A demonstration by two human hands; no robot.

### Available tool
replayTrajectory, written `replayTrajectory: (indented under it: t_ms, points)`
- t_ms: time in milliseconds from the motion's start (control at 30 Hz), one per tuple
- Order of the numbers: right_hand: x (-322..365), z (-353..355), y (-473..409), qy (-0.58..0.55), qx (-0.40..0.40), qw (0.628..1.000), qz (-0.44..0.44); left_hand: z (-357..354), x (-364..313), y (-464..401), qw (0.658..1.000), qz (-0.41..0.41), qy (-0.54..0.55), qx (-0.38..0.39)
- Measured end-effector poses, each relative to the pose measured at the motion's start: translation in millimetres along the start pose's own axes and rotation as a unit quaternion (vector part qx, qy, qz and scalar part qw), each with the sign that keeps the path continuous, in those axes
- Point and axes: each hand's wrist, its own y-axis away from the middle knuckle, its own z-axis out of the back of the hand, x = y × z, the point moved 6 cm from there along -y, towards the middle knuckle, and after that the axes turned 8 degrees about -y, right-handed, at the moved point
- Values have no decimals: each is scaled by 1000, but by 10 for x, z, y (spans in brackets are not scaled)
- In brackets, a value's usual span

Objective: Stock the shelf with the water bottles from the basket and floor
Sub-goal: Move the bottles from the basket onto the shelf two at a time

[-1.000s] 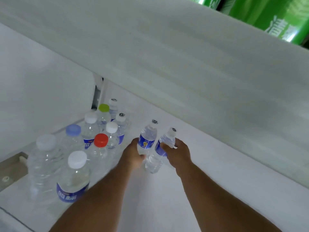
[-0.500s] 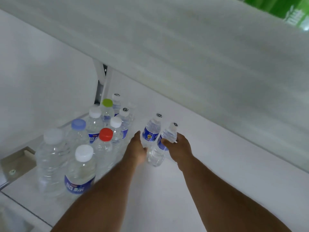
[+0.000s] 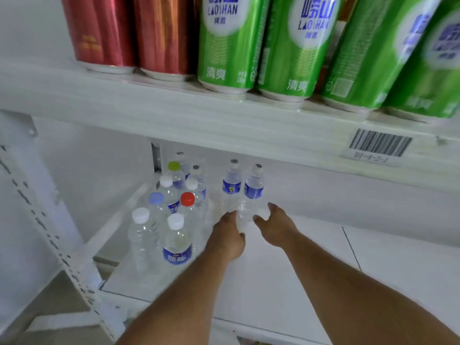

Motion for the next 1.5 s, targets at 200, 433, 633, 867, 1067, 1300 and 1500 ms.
replayTrajectory:
  t_ms: [200, 433, 633, 867, 1067, 1300, 1500]
  points:
    - [-41, -191, 969, 198, 35, 979, 45, 199, 23, 724, 981, -92, -159, 62]
    - [-39, -364, 1703, 213, 52, 975, 33, 369, 162, 1397, 973, -108, -179, 100]
    - [12, -425, 2193, 214, 57, 974, 56, 439, 292, 1878, 974, -98, -170, 113]
    - [-257, -812, 2866, 170, 73, 975, 122, 183, 582, 2515, 968, -46, -198, 149]
    - [-740, -1195, 3450, 164, 123, 972, 113, -235, 864, 3119, 947, -41, -246, 203]
    - [-1207, -1595, 3909, 169, 200, 965, 36, -553, 1301, 3506, 934, -12, -248, 258]
    - [-1385, -2013, 3968, 175, 228, 957, -40, -801, 1864, 3534, 910, -14, -259, 323]
